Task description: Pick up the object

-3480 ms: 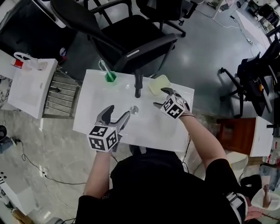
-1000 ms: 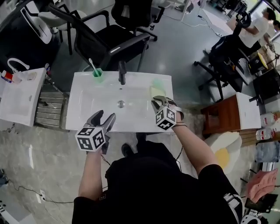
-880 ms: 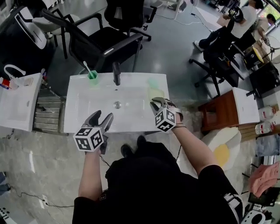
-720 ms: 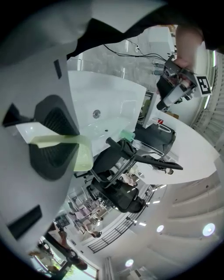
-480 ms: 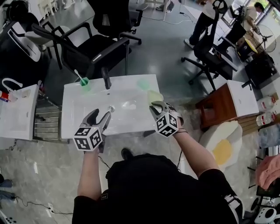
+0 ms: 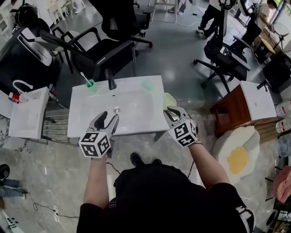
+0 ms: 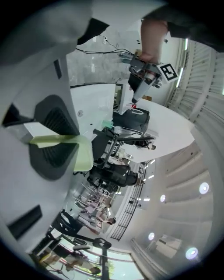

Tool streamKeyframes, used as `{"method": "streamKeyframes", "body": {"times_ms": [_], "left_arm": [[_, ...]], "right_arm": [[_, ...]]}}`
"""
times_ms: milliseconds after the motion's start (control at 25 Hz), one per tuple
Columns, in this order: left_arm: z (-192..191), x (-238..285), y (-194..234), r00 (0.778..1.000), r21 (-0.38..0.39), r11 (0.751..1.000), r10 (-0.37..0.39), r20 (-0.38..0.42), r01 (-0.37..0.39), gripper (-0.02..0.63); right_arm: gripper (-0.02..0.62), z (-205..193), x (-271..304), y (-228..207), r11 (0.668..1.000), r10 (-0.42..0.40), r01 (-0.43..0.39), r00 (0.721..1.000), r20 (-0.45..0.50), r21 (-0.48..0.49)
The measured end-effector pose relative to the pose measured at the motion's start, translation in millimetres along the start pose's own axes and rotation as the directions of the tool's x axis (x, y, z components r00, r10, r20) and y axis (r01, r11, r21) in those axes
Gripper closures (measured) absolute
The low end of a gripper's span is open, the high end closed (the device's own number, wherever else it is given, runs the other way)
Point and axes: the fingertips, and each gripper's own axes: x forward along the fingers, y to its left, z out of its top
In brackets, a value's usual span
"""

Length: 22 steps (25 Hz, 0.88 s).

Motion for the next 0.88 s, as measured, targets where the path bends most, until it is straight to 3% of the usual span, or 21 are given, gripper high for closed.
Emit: {"method": "streamKeyframes", "body": {"times_ms": [440,880], "left_arm": [[0,-40,-26,0.991,0.032,0.991,0.125,0.041,-0.126,0.436],[36,-46,-13,0.989,0.076,0.99,0.109,0.104,-0.117,0.439]], "right_arm": [[0.532,1,-64,-26,0.949,-0.018,-0.048,0.978,0.207,0.313],[0.532,43,-97,-62,0.914,-0.122,-0.031,0.93,0.346,0.406]]}}
